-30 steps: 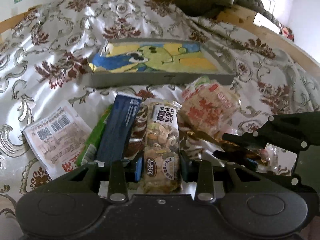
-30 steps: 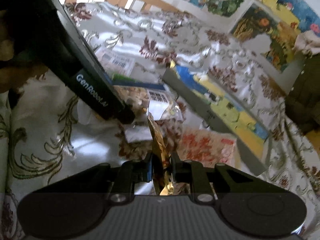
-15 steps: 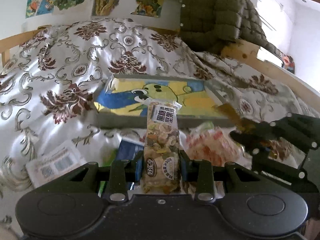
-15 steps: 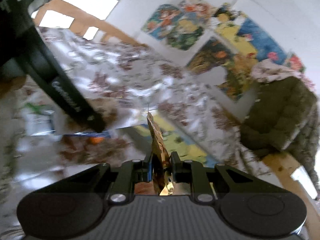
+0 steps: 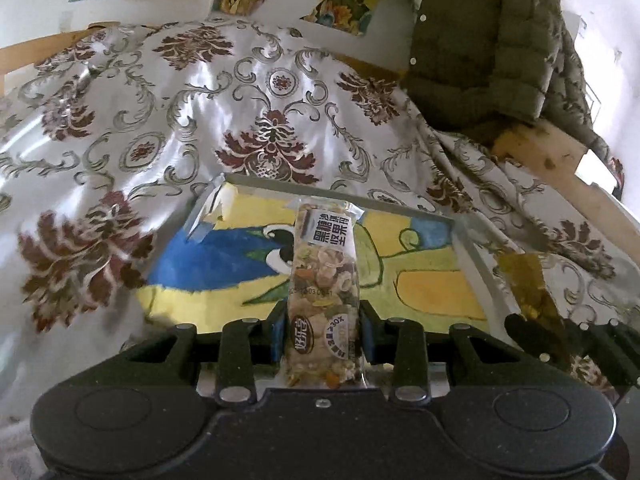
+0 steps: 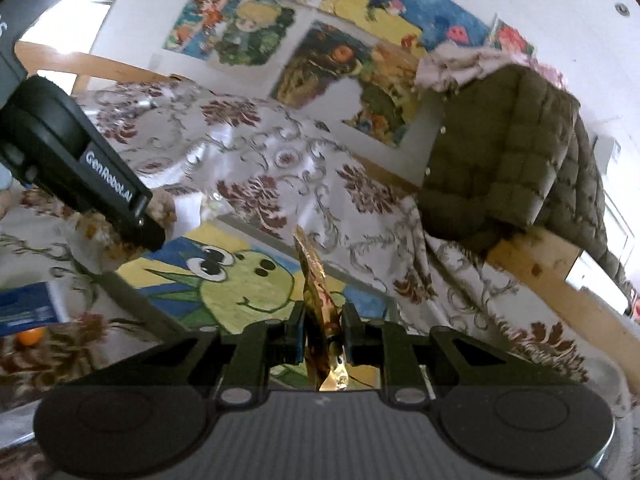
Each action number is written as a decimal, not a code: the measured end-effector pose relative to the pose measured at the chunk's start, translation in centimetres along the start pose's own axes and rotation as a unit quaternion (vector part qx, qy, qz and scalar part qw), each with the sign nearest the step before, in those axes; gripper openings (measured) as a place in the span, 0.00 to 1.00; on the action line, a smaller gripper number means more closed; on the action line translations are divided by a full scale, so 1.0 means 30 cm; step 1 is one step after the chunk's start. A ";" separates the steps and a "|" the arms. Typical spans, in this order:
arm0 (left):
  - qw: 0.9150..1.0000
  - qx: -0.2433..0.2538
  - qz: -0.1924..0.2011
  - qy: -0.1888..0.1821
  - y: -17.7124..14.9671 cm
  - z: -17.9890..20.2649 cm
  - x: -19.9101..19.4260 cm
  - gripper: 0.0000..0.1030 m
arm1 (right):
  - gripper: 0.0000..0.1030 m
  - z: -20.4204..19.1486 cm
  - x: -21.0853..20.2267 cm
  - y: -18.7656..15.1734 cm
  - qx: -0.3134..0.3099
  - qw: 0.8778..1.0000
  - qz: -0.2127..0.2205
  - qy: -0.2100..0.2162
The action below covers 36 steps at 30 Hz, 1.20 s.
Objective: Organize snacks
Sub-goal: 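Lower the nut bar into the tray with the left gripper while the right drops the pouch, then withdraw both open grippers from the tray back over the snacks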
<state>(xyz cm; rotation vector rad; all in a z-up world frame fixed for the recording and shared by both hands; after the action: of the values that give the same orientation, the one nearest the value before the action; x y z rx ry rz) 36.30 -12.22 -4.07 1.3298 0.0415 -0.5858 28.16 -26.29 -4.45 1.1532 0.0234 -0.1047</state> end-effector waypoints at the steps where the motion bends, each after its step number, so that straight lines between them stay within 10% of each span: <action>1: 1.000 0.001 -0.004 0.000 0.000 0.005 0.022 0.37 | 0.20 0.001 0.017 -0.010 0.001 1.000 -0.004 0.000; 26: 0.995 0.032 -0.076 0.060 -0.066 0.062 0.275 0.38 | 0.24 0.038 0.216 -0.119 0.099 0.991 -0.078 0.038; 36: 0.999 0.019 -0.025 0.042 0.022 0.058 0.164 0.70 | 0.55 0.075 0.155 -0.033 0.135 0.990 -0.038 0.028</action>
<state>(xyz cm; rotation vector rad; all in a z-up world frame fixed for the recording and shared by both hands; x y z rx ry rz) 40.27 -15.59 -4.76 1.3939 0.1329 -0.5750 32.60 -29.07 -4.75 1.4255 0.1058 -0.1462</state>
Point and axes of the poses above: each gripper's, at about its wrist camera, not at the fingertips, and x roughly the way its jaws point, z to its right, y to its top, the point moved 6 cm from there along x, roughly the way its jaws point, and after that the axes turned 15 degrees about z, right-handed, at the moved point
